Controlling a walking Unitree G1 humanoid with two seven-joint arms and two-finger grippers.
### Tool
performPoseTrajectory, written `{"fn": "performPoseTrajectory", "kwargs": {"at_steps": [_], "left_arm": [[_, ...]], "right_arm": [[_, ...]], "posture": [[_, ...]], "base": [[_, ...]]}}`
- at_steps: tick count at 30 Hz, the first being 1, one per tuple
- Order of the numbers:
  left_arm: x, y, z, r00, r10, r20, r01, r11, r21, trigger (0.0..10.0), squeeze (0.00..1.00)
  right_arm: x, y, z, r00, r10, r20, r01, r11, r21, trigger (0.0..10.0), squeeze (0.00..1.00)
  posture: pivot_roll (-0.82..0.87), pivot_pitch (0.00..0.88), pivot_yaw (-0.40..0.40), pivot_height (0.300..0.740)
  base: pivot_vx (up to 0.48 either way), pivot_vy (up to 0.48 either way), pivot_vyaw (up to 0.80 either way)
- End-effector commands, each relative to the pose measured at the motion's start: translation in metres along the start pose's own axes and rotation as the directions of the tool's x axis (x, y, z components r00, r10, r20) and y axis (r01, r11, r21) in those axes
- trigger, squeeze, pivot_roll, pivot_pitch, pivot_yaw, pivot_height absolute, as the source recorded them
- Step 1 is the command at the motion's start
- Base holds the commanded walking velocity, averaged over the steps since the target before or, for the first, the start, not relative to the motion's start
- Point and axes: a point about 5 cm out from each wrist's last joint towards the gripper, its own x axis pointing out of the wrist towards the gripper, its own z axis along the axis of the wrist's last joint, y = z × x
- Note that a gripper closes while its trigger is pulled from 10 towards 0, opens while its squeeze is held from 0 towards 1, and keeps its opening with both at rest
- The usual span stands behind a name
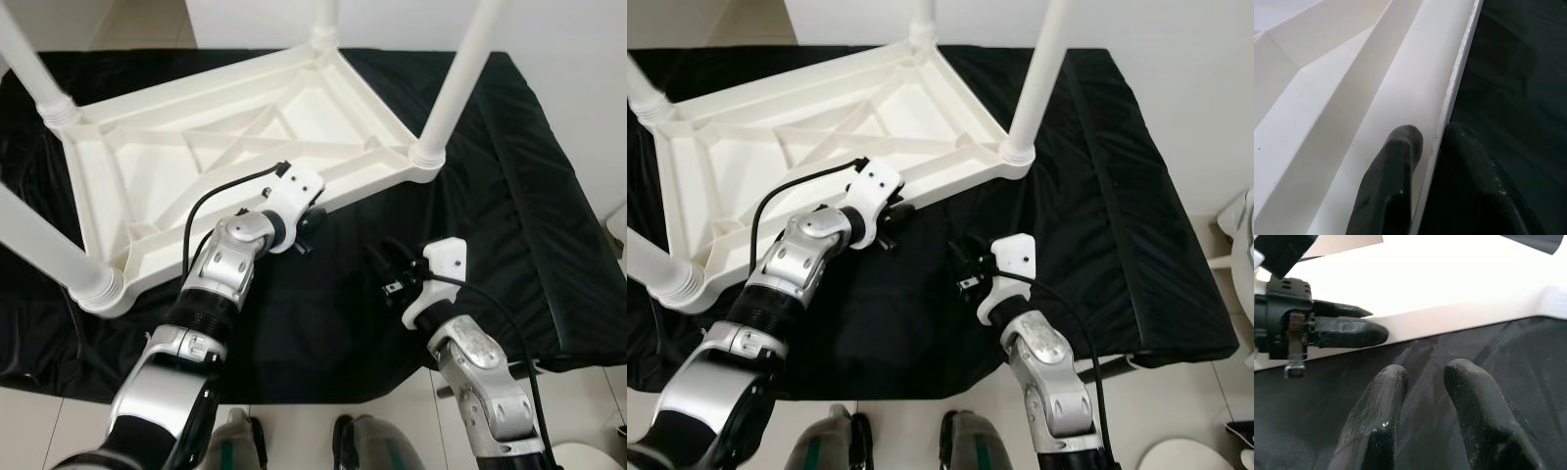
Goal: Building children table
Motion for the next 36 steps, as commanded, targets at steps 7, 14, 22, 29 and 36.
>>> {"fn": "performPoseTrajectory", "kwargs": {"at_steps": [7,14,22,29,36], "left_arm": [[-0.038,0.027,-0.042,0.957,0.239,-0.167,-0.248,0.968,-0.039,0.0,0.00],[-0.048,0.030,-0.049,0.928,0.303,-0.219,-0.318,0.947,-0.040,0.0,0.00],[-0.030,0.018,-0.032,0.933,0.305,-0.193,-0.315,0.949,-0.026,0.0,0.00],[-0.013,-0.003,-0.014,0.955,0.253,-0.153,-0.261,0.965,-0.034,10.0,0.00],[-0.009,-0.022,0.009,0.992,0.125,-0.036,-0.127,0.989,-0.074,10.0,1.00]], "right_arm": [[0.004,-0.001,-0.004,1.000,0.016,-0.008,-0.016,1.000,-0.001,10.0,0.00],[0.005,-0.001,-0.004,1.000,0.023,-0.007,-0.023,1.000,-0.005,10.0,0.00],[0.007,-0.003,-0.003,1.000,0.021,-0.002,-0.021,1.000,-0.013,10.0,0.00],[0.007,-0.005,-0.001,1.000,0.012,0.004,-0.011,1.000,-0.018,10.0,0.00],[0.006,-0.006,-0.001,1.000,0.003,0.007,-0.003,1.000,-0.018,10.0,0.00]], "posture": [[-0.07,0.065,0.000,0.740],[-0.07,0.067,-0.006,0.740],[-0.08,0.062,-0.008,0.740],[-0.09,0.059,-0.002,0.740],[-0.09,0.059,0.000,0.740]], "base": [[0.000,0.000,0.00],[0.000,0.000,0.00],[0.000,0.000,0.00],[0.000,0.000,0.00],[0.000,0.000,0.00]]}}
